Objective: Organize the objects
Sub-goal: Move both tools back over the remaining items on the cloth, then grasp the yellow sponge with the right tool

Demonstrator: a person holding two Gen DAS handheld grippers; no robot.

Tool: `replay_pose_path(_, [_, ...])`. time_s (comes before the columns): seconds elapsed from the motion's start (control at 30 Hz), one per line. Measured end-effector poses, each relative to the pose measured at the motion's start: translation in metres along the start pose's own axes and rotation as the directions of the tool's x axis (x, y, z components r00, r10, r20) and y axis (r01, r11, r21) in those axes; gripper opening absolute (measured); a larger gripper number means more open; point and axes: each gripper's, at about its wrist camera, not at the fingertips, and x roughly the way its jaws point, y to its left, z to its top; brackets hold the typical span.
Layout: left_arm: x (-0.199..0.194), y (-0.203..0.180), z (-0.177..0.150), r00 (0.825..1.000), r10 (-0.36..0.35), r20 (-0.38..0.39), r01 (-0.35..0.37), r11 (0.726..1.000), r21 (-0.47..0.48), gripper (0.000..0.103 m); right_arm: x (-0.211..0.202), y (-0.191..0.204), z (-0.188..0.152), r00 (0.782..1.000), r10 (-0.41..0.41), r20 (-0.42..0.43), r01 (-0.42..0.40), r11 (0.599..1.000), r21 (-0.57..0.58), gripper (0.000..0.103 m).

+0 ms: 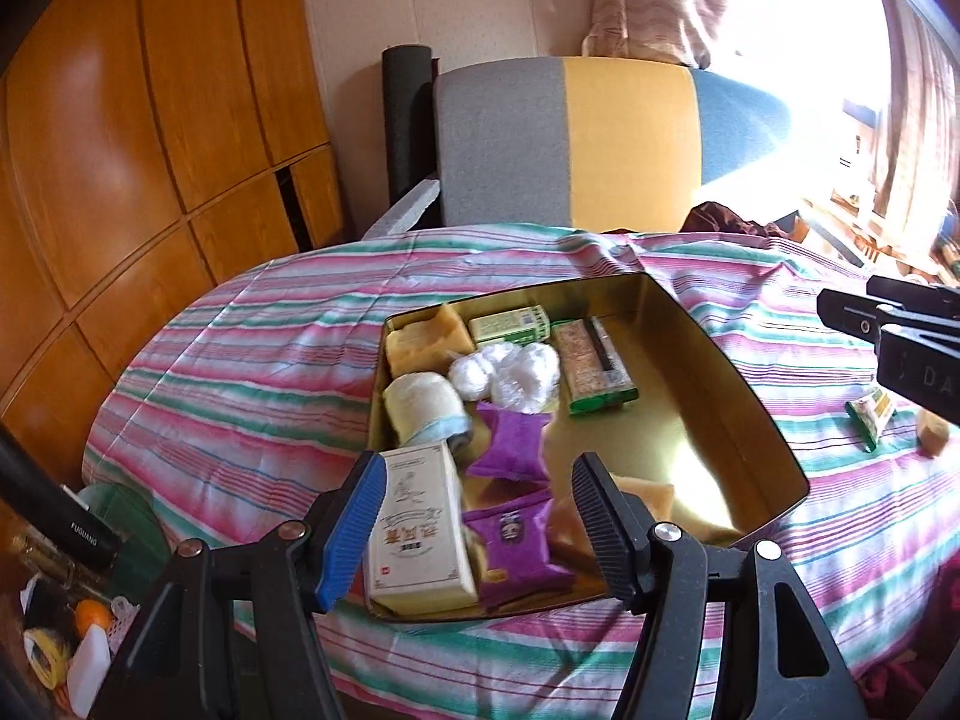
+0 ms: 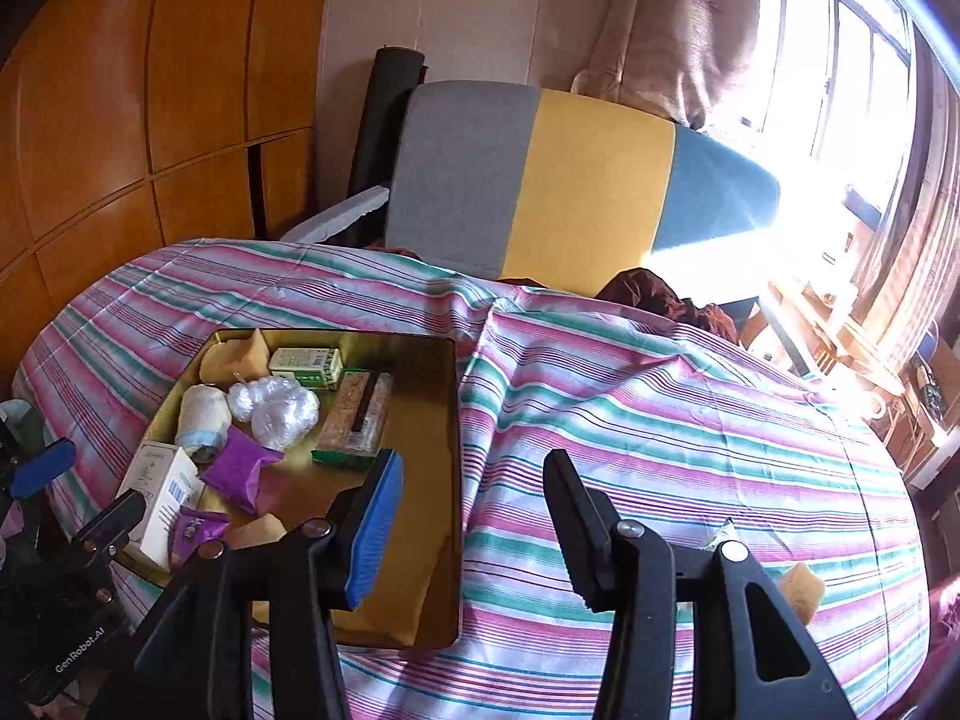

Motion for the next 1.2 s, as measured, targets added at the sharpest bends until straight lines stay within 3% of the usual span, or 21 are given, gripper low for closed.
replay_pose_path(0.33, [0.006, -0.054, 0.016, 0.996, -0.085, 0.007, 0.084, 0.992, 0.095, 0.066, 0.016, -0.074, -0.021, 0.993, -0.100, -0.062, 0.104, 0.993, 0.063, 0.049])
replay_pose_path(0.5, [0.006, -0.081, 0.026, 0.990, -0.143, 0.016, 0.139, 0.981, 0.137, 0.067, 0.032, -0.144, -0.040, 0.979, -0.148, -0.142, 0.169, 0.975, 0.148, 0.050])
replay_pose_path(0.73, [0.011, -0.115, 0.034, 0.979, -0.205, 0.011, 0.199, 0.961, 0.190, 0.071, 0.041, -0.270, -0.073, 0.933, -0.234, -0.275, 0.323, 0.880, 0.348, 0.050])
replay_pose_path(0.87, [0.013, -0.132, 0.035, 0.974, -0.225, -0.001, 0.220, 0.951, 0.219, 0.071, 0.042, -0.320, -0.105, 0.936, -0.214, -0.278, 0.331, 0.802, 0.498, 0.050])
replay_pose_path(1.0, [0.014, -0.149, 0.035, 0.971, -0.239, -0.007, 0.234, 0.940, 0.248, 0.071, 0.051, -0.345, -0.130, 0.944, -0.137, -0.301, 0.305, 0.713, 0.631, 0.050])
replay_pose_path(1.2, [0.013, -0.164, 0.036, 0.968, -0.249, -0.005, 0.241, 0.931, 0.274, 0.072, 0.048, -0.341, -0.128, 0.947, -0.147, -0.284, 0.299, 0.724, 0.622, 0.050])
